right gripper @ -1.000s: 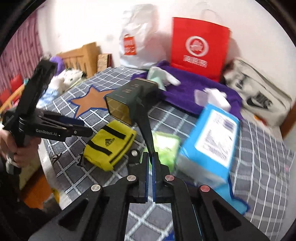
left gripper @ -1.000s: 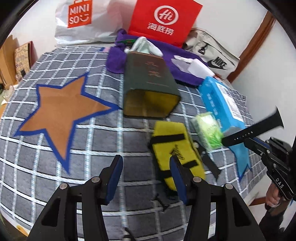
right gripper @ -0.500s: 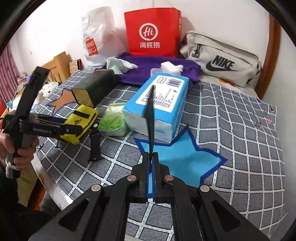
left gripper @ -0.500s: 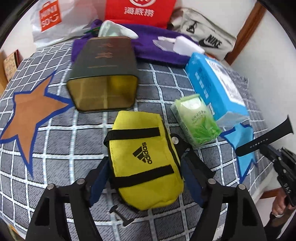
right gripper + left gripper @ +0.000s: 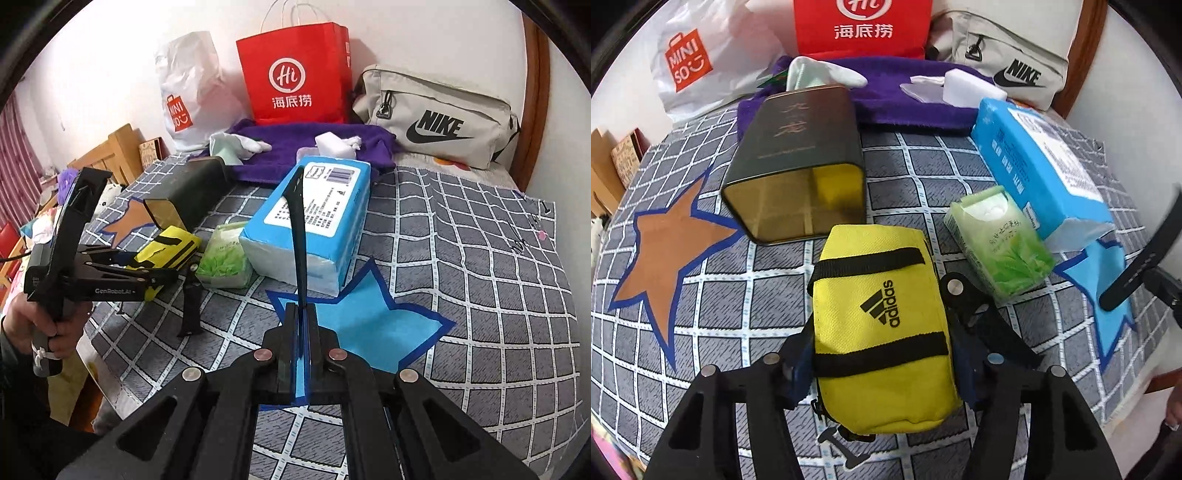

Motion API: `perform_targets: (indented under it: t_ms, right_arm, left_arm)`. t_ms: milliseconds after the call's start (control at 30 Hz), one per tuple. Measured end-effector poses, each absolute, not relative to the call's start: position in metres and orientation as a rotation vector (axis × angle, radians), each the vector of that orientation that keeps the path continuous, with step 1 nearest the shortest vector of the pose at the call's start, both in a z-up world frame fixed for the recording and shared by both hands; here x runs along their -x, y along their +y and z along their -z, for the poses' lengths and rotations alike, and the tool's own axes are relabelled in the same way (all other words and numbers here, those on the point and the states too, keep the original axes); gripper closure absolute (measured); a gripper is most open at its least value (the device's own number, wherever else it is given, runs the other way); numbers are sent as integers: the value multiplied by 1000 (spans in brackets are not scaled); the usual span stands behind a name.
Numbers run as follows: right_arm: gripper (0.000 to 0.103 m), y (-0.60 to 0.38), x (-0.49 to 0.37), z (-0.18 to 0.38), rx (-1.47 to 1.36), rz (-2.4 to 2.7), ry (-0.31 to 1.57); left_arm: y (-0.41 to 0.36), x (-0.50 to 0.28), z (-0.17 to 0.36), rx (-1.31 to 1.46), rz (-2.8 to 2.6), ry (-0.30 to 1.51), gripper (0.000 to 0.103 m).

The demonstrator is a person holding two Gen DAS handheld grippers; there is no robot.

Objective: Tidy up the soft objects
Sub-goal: 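Grasp the yellow adidas pouch with the left tool while the right tool grasps the black watch strap, then lift and carry the yellow pouch and watch strap toward the purple towel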

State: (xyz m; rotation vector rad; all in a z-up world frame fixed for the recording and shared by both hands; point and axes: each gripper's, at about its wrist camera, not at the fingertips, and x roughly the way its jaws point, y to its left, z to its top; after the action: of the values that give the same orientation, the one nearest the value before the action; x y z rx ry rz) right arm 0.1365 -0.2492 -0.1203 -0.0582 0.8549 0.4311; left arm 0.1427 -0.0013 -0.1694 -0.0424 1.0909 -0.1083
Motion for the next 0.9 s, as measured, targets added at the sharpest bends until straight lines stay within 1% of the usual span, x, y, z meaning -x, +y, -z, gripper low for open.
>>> perform_targets:
  t_ms: [233, 333, 400, 433, 467, 533, 633, 700, 733, 767, 800, 900]
  right_arm:
    - [101, -246, -141, 119, 51, -438, 869]
    - [99, -242, -148, 130, 72, -420, 902]
    - [96, -242, -151, 137, 52, -430, 933]
    - [86, -241, -152, 140, 40, -445, 941]
    - [66, -240, -153, 143, 31, -456, 948]
    - [44, -237, -152, 146, 36, -453, 936]
    - [44, -231, -157, 150, 34, -438, 916]
    - [47, -228, -164, 158, 28, -426, 934]
    - [58, -227, -169, 163, 30, -417, 944]
    - [83, -226, -173, 167, 27, -411, 955]
    - [85, -226, -177, 170, 16, -417, 972]
    - [85, -226, -179, 168, 3, -426, 973]
  left_arm:
    - [10, -138, 156, 66, 123, 1064, 46]
    - [11, -138, 155, 75, 134, 1064, 46]
    - [11, -137, 154, 86, 149, 1066, 46]
    - [12, -137, 154, 88, 158, 1068, 46]
    - [11, -136, 155, 88, 164, 1070, 45]
    - [10, -137, 156, 89, 167, 1073, 45]
    - [11, -137, 157, 103, 171, 1075, 45]
    - [12, -137, 155, 103, 172, 1071, 45]
    - [13, -137, 153, 103, 171, 1067, 45]
    - [13, -137, 150, 103, 173, 1061, 45]
    - [14, -136, 148, 103, 175, 1057, 45]
    - [19, -135, 138, 101, 168, 1033, 45]
